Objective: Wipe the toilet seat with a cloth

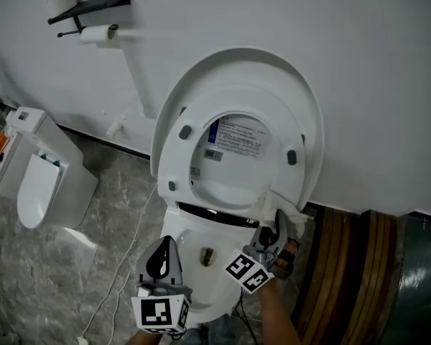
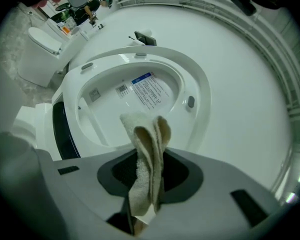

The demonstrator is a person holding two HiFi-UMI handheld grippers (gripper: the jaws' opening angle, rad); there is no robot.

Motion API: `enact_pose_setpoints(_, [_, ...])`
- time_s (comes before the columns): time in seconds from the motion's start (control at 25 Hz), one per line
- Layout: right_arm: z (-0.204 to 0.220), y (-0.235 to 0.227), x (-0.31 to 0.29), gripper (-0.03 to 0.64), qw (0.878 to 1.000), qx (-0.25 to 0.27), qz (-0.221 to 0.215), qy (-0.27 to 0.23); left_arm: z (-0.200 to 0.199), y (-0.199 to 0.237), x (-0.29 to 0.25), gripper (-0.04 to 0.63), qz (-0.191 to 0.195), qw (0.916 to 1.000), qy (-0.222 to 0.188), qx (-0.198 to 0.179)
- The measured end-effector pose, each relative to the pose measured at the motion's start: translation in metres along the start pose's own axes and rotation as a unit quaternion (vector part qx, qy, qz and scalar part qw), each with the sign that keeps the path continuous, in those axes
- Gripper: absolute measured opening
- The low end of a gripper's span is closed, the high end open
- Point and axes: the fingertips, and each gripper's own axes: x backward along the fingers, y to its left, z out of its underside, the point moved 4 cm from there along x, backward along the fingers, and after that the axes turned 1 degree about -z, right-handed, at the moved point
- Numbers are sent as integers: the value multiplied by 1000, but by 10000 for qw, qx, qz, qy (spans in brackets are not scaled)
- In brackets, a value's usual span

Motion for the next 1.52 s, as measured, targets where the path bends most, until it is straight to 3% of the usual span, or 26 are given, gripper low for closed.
enact_pose_setpoints(0.6, [7, 18, 10, 95, 9957, -792, 386, 273, 27, 31, 12, -2, -114, 9998, 126, 125])
enact_pose_setpoints(1.0, [10, 61, 6, 95, 9856, -1604, 9, 541, 27, 52, 10, -2, -200, 9997, 71, 92])
enact_pose_setpoints(1.28, [-2, 75, 7, 95, 9597, -2753, -5, 565, 31, 69, 14, -2, -338, 9993, 87, 141])
enact_pose_setpoints(1.52, [-31, 114, 10, 95, 9562, -2849, -517, 438, 34, 80, 18, -2, -437, 9988, 89, 179])
